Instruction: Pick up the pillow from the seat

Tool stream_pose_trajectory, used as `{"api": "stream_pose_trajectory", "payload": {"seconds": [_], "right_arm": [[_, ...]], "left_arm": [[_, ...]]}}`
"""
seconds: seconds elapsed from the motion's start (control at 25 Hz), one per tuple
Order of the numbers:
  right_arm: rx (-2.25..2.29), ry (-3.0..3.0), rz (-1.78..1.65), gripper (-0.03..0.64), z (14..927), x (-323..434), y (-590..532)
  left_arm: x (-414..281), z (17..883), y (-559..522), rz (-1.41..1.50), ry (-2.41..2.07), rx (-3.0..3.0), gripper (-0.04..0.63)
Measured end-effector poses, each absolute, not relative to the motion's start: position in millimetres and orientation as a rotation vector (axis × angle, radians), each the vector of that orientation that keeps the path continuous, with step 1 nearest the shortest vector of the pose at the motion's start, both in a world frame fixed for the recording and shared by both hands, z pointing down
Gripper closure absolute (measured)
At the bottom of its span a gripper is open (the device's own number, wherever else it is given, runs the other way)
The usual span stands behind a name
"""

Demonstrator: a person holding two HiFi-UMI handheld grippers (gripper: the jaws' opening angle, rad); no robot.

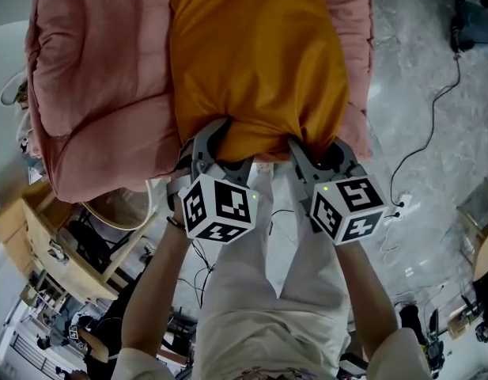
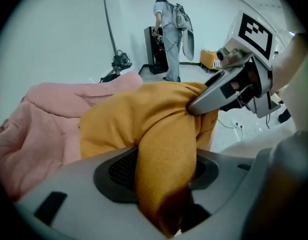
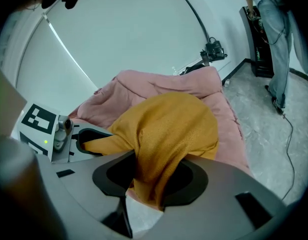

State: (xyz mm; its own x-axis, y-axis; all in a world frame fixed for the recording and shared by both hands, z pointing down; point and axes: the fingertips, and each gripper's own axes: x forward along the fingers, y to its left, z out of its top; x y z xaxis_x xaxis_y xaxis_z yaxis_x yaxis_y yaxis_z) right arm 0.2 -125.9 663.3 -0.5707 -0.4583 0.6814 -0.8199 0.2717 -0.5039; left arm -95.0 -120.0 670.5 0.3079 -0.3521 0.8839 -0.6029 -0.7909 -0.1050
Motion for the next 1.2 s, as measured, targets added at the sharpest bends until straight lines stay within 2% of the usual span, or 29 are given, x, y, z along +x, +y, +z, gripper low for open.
{"api": "stream_pose_trajectory", "payload": {"seconds": [0.12,0.56,0.8,1.2], "right_arm": [[1.172,-2.155,1.191,0.456,658,3,-127],[1.274,-2.249,1.031,0.472,584,24,-139],[1.363,-2.297,0.921,0.511,535,25,-147],[1.399,-2.312,0.777,0.526,477,28,-141]], "left_arm": [[-91,668,-121,1.425,-0.909,2.319,0.356],[-70,599,-133,1.194,-1.105,2.316,0.355],[-66,552,-143,1.125,-1.174,2.336,0.356],[-63,506,-130,0.998,-1.197,2.289,0.359]]}}
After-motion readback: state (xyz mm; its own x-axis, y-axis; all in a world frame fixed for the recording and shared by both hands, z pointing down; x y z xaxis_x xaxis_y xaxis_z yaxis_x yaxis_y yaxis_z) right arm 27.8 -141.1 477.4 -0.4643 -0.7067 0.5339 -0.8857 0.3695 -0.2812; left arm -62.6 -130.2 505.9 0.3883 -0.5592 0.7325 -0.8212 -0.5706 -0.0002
